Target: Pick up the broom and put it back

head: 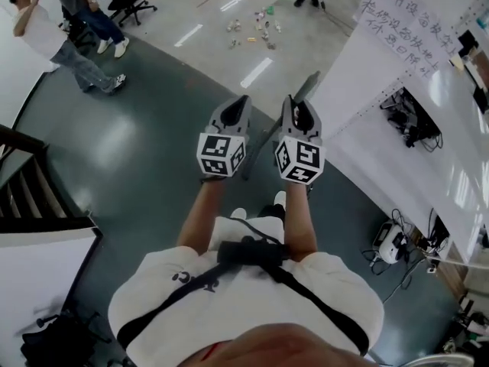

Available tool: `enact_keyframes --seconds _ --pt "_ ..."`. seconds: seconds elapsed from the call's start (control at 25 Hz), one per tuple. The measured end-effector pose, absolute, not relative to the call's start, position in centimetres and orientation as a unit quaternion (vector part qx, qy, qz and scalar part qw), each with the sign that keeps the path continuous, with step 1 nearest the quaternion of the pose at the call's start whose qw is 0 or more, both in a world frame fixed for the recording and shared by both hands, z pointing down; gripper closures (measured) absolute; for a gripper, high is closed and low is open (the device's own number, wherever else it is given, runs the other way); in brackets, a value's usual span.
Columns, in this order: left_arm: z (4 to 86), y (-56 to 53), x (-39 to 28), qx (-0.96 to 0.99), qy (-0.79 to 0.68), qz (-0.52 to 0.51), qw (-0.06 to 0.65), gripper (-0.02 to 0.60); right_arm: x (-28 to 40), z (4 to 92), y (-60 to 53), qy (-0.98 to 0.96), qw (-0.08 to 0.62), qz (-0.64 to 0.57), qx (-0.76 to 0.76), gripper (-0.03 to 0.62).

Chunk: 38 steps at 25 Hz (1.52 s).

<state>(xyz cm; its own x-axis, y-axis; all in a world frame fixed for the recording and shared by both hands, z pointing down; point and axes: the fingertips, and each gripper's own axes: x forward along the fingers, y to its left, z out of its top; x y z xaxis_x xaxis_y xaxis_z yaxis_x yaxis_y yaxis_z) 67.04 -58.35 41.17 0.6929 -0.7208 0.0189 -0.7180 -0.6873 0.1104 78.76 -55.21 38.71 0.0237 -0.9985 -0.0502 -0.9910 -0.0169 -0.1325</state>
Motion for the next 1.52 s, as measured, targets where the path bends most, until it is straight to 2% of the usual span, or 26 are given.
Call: enact_keyframes --seconds 0.52,0.88,1.12,1.52 --pt "38.2 -58.7 54.2 0.804 -0.593 -0.038 0.028 0.571 64.1 34.1 -59.0 0.868 0.099 -0.023 -0.485 0.499" --pt "37.7 -51.2 43.7 0.657 -0.752 -0.049 0.022 0.571 53.2 32.1 -55.7 0.947 0.091 0.007 -0.307 0.499" --pt "37.0 -41.5 33.0 0.551 -0.834 -0.043 0.008 0.571 41.8 31.2 -49.4 0.977 0.094 0.001 -0.192 0.499" --pt "35.5 -22.8 15.4 0.429 -0.902 -0.048 -0.015 0.571 21.2 31.3 -31.1 0.995 0.095 -0.031 -0.017 0.499"
